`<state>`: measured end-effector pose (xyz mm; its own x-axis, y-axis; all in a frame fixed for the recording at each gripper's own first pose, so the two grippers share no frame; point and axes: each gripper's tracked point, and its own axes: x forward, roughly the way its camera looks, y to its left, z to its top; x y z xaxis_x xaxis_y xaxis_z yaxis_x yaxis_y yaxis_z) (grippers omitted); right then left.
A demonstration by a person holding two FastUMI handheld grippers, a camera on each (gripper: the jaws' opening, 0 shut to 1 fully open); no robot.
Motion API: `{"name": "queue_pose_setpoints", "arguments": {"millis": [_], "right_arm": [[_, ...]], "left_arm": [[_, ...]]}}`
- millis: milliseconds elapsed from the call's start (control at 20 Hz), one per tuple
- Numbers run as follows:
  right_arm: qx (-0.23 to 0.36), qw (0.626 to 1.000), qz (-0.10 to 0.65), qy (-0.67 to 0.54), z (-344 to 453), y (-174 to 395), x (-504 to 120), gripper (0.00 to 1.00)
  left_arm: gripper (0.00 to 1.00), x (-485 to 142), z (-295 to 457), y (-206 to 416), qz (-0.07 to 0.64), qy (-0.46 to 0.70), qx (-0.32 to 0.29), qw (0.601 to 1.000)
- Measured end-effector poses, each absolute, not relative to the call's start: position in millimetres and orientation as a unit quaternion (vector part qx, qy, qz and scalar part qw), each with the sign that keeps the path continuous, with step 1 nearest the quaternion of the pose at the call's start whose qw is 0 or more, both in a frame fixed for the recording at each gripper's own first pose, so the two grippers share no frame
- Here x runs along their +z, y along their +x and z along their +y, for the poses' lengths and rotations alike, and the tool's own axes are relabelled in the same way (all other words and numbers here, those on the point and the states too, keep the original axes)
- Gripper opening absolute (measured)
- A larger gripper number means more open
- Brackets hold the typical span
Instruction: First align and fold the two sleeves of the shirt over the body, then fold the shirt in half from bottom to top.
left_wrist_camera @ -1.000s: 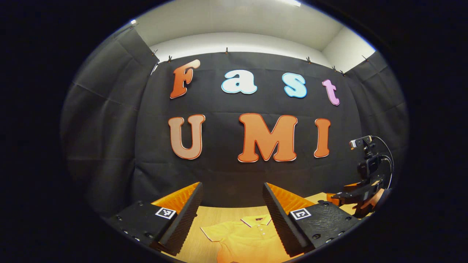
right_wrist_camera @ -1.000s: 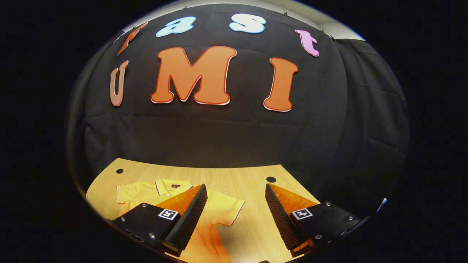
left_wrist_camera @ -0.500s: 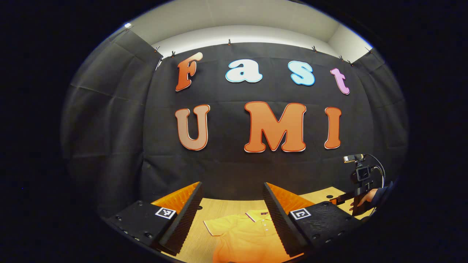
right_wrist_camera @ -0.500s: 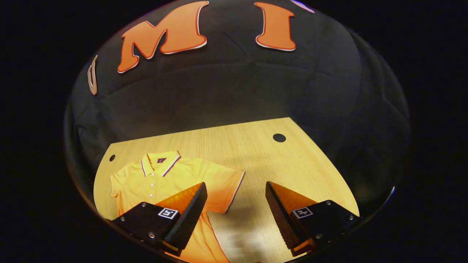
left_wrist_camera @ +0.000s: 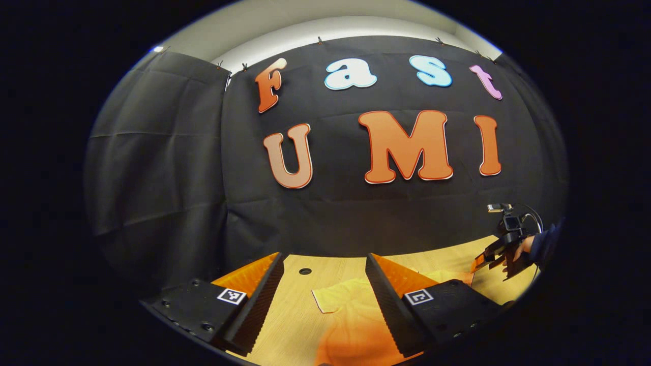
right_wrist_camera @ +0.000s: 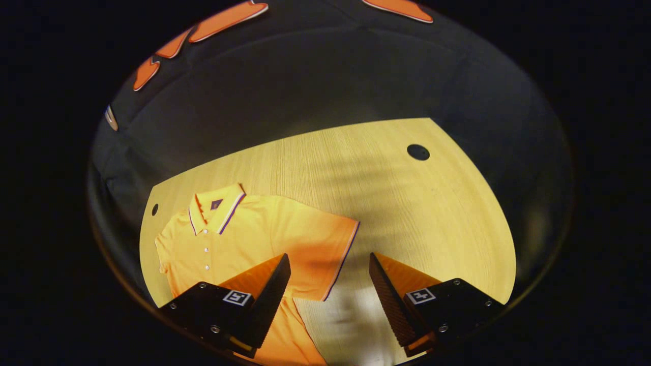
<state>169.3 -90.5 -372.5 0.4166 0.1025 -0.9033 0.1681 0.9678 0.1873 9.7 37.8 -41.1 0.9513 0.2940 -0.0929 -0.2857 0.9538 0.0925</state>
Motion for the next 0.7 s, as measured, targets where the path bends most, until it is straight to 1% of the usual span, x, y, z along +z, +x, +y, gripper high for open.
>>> {"name": "queue_pose_setpoints", "arguments": {"millis": [100, 200, 250, 500, 550, 600, 700], "right_arm": [[-0.009, 0.804, 0.575, 0.153, -82.5, 168.3, -395.5, 0.93], [-0.016, 0.781, 0.599, 0.173, -81.5, 168.2, -411.8, 0.89], [-0.019, 0.777, 0.605, 0.171, -83.5, 170.5, -417.0, 0.85], [-0.023, 0.764, 0.626, 0.156, -89.0, 182.4, -430.5, 0.82], [-0.027, 0.760, 0.631, 0.154, -90.4, 184.9, -433.3, 0.78], [-0.029, 0.757, 0.634, 0.153, -91.1, 187.2, -436.1, 0.77], [-0.036, 0.749, 0.642, 0.158, -93.2, 190.4, -439.9, 0.72]], "left_arm": [[0.98, -46.1, 40.9, 9.6, 0.065, 0.040, 0.153, 0.985], [0.99, -52.2, 40.0, 8.3, 0.076, 0.041, 0.159, 0.984], [0.99, -55.6, 39.2, 7.3, 0.081, 0.043, 0.162, 0.983], [0.99, -62.3, 36.9, 2.4, 0.096, 0.051, 0.173, 0.979], [0.99, -63.7, 35.0, -0.9, 0.097, 0.053, 0.175, 0.978], [1.00, -64.0, 34.4, -2.2, 0.099, 0.056, 0.176, 0.978], [0.99, -65.4, 32.8, -3.7, 0.104, 0.060, 0.179, 0.976]]}}
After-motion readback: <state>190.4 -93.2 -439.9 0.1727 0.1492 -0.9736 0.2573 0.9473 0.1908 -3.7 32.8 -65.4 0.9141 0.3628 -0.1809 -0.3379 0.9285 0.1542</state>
